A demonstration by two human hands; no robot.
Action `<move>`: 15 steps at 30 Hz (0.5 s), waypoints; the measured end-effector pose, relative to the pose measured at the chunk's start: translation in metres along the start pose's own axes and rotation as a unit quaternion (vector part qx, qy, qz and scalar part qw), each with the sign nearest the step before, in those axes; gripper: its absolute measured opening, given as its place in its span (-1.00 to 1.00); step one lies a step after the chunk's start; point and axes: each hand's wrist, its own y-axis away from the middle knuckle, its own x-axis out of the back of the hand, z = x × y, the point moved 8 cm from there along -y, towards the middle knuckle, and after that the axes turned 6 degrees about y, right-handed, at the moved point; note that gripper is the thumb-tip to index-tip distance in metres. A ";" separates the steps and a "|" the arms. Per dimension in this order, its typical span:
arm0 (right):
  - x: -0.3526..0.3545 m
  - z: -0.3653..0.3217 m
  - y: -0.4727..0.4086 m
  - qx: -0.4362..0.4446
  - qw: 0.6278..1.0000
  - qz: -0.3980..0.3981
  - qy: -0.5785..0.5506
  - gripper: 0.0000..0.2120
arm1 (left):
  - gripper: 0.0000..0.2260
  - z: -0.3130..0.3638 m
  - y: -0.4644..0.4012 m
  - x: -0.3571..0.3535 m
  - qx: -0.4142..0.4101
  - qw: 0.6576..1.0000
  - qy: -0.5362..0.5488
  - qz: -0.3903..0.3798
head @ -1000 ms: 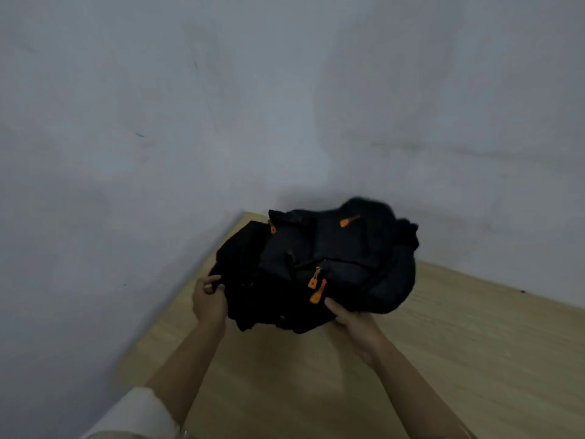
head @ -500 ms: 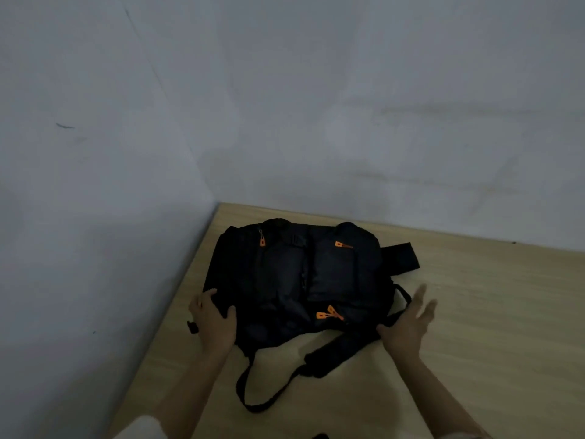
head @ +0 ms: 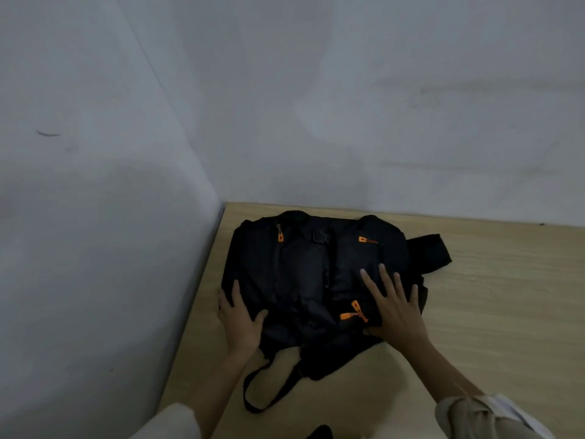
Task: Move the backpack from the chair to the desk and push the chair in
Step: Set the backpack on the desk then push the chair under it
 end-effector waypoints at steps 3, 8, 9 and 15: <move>-0.004 -0.031 -0.016 -0.037 0.995 -0.032 -0.083 0.13 | -0.24 0.015 -0.051 0.019 -0.065 0.997 -0.036 -0.033; -0.005 -0.074 -0.051 -0.010 0.993 -0.066 -0.093 0.01 | -0.41 0.041 -0.100 0.051 -0.065 0.981 -0.183 -0.023; -0.006 -0.074 -0.055 -0.004 0.993 -0.068 -0.093 0.00 | -0.53 0.054 -0.094 0.059 -0.103 0.973 -0.208 0.020; -0.008 -0.072 -0.067 0.027 0.994 -0.050 -0.096 -0.10 | -0.95 0.071 0.016 -0.003 -0.438 0.851 -0.250 -0.143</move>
